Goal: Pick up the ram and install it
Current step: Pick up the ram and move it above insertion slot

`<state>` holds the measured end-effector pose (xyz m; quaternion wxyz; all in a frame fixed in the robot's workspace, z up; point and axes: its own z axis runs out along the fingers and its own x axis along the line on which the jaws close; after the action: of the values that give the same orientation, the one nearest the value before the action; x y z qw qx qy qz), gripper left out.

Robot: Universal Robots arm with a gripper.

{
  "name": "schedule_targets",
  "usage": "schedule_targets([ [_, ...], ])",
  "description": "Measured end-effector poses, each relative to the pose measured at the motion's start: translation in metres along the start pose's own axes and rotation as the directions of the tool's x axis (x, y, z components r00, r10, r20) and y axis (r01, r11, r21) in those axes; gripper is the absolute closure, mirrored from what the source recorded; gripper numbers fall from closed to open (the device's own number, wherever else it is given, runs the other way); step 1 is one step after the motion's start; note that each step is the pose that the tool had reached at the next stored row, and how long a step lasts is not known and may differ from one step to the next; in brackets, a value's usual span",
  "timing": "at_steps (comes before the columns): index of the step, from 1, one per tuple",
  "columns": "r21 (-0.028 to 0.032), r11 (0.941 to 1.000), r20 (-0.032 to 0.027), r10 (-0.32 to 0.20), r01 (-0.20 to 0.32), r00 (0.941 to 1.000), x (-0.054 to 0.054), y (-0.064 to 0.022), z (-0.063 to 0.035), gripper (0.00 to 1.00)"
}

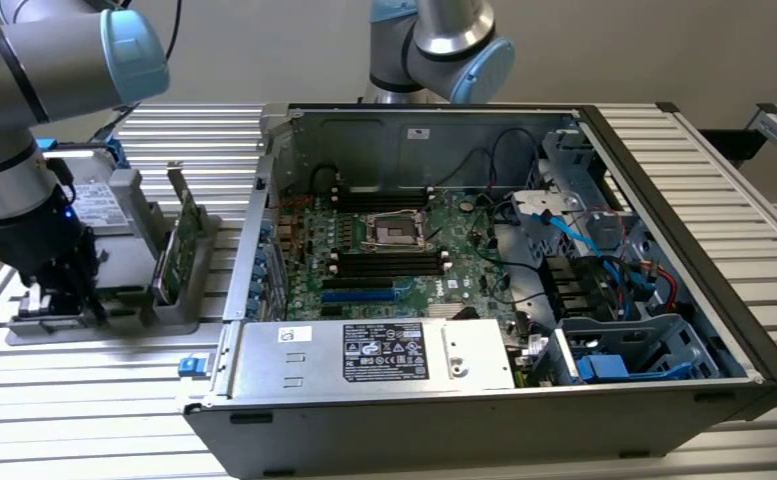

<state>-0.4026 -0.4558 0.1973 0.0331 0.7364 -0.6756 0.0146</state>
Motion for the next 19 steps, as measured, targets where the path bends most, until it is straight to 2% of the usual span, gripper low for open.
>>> schedule_targets([
  [8, -0.0009, 1.0, 0.0001, 0.006, -0.006, 1.0, 0.001, -0.001, -0.0064, 0.87],
  [19, -0.0015, 0.9998, 0.0005, 0.019, -0.019, 0.9998, 0.002, -0.0019, -0.0279, 0.87],
])
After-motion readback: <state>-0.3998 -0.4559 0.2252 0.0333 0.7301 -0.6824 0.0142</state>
